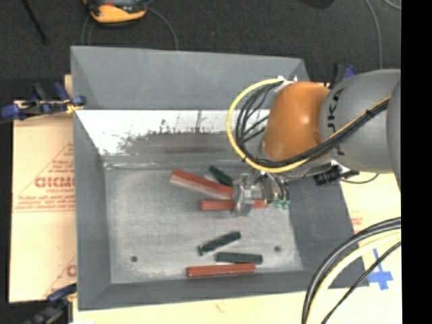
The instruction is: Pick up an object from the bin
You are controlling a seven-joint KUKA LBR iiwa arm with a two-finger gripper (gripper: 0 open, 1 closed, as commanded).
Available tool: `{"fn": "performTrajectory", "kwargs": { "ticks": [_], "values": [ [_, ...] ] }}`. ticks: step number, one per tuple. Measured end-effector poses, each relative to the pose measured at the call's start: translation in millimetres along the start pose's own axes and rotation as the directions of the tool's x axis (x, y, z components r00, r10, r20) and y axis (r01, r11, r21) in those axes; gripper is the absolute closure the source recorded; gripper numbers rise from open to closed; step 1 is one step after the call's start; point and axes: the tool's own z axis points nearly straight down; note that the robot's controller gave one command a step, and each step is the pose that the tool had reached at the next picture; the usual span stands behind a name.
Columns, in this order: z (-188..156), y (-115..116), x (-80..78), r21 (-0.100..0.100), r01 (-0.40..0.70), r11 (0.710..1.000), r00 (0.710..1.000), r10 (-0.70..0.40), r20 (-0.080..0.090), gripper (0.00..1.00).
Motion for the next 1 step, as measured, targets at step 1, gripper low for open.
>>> {"fn": "performTrajectory", "kwargs": {
  "ticks": [1],
  "values": [
    [-111.8, -19.1, -3.3, 0.001, 0.082, 0.997, 0.997, -0.082, 0.008, 1.00]
  ]
}}
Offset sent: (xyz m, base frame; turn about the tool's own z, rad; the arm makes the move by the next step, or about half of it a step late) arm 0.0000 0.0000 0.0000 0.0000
